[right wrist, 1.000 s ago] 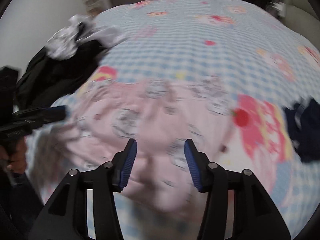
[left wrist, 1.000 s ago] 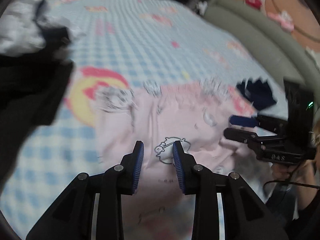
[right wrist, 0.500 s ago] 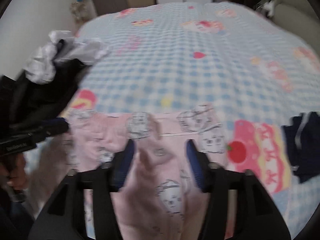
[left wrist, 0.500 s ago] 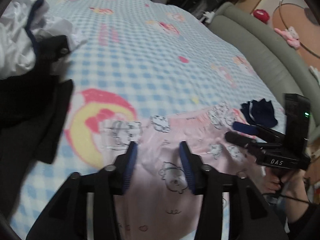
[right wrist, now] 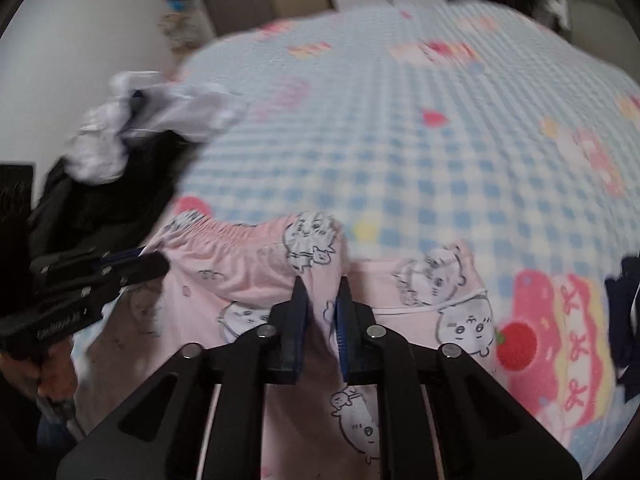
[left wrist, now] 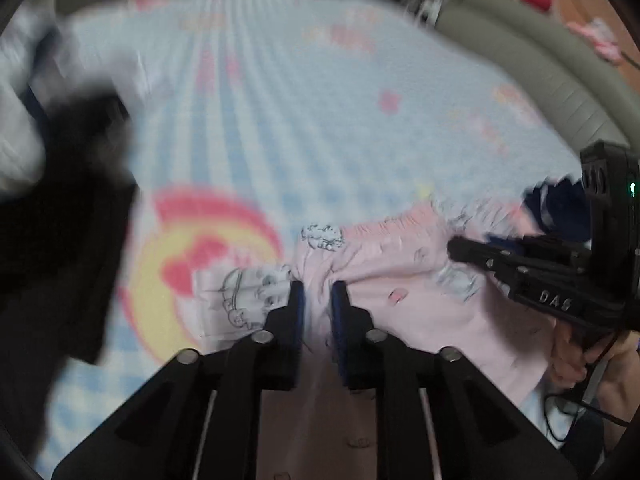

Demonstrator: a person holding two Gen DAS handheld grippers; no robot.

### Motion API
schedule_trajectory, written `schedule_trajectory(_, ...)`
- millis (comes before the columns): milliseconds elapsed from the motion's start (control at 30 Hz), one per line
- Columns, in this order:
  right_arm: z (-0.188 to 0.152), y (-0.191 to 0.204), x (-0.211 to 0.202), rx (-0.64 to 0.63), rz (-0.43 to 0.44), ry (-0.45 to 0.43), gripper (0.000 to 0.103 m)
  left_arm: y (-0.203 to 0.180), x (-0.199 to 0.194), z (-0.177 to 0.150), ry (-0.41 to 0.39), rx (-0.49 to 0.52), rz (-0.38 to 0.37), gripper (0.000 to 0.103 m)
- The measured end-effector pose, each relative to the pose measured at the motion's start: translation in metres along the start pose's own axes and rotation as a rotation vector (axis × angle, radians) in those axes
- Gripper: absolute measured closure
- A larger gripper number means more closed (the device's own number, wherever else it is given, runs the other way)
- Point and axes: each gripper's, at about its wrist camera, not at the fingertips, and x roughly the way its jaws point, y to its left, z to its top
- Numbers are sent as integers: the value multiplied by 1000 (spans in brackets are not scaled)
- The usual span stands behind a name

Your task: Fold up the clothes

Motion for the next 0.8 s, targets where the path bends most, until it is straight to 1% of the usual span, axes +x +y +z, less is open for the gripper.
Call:
schedule_trajectory(33, 1, -3, 2, 21, 7, 8, 77, 6, 3, -1, 22, -22, -9, 80)
schedule_trajectory(67, 0, -8, 2, 47, 29, 19, 76, 9, -9, -1, -13, -39, -25, 78)
schedule_trajectory(100, -2, -10, -4, 59, 35, 10, 73, 11, -26, -2, -67, -49, -23, 74)
schedule_trajectory(133, -3, -11, -17, 56, 26, -22, 69, 12, -43, -6, -120, -61, -11, 72)
schedule_trajectory(167, -5, -11, -30, 54, 16, -53, 65, 13, -57, -10, -157, -74, -4, 71)
schedule_trajectory(200, -7, -11, -43, 53, 11, -80, 65, 12, -68, -15, -178, -83, -4, 71)
schedule_trajectory(300, -21, -8, -78, 60, 14, -139, 63, -7, -83, -39, -216, -53, -10, 71)
schedule_trajectory(367, -36, 6, -87, 32, 28, -126, 63, -24, -85, -57, -234, -33, -8, 73)
schedule_trajectory(433, -53, 23, -90, -8, 30, -99, 63, -40, -72, -71, -208, -24, -40, 73)
schedule_trajectory(467, -62, 31, -85, -32, 17, -78, 63, -42, -63, -75, -176, -30, -34, 73)
schedule_trajectory(533, -80, 47, -74, -80, -9, -35, 64, -33, -44, -85, -117, -50, 41, 73)
schedule_trajectory(567, -87, 49, -69, -89, -35, -17, 65, -27, -36, -89, -90, -59, 78, 79)
schedule_trajectory(600, -93, 44, -64, -84, -74, -2, 65, -16, -37, -96, -84, -71, 109, 95)
schedule_trajectory(633, -98, 39, -59, -78, -113, 13, 66, -3, -45, -103, -96, -108, 116, 97)
schedule_trajectory(667, -101, 33, -60, -66, -150, 17, 71, 10, -53, -110, -107, -146, 124, 97)
schedule_trajectory(700, -102, 26, -66, -46, -183, 10, 79, 21, -61, -116, -118, -191, 140, 97)
schedule_trajectory(733, -102, 19, -72, -27, -217, 3, 79, 33, -70, -121, -129, -236, 156, 97)
schedule_trajectory(767, -103, 13, -78, -2, -237, -7, 73, 43, -78, -127, -139, -279, 167, 94)
schedule_trajectory(800, -105, 9, -84, 29, -243, -19, 58, 49, -83, -132, -149, -305, 139, 93)
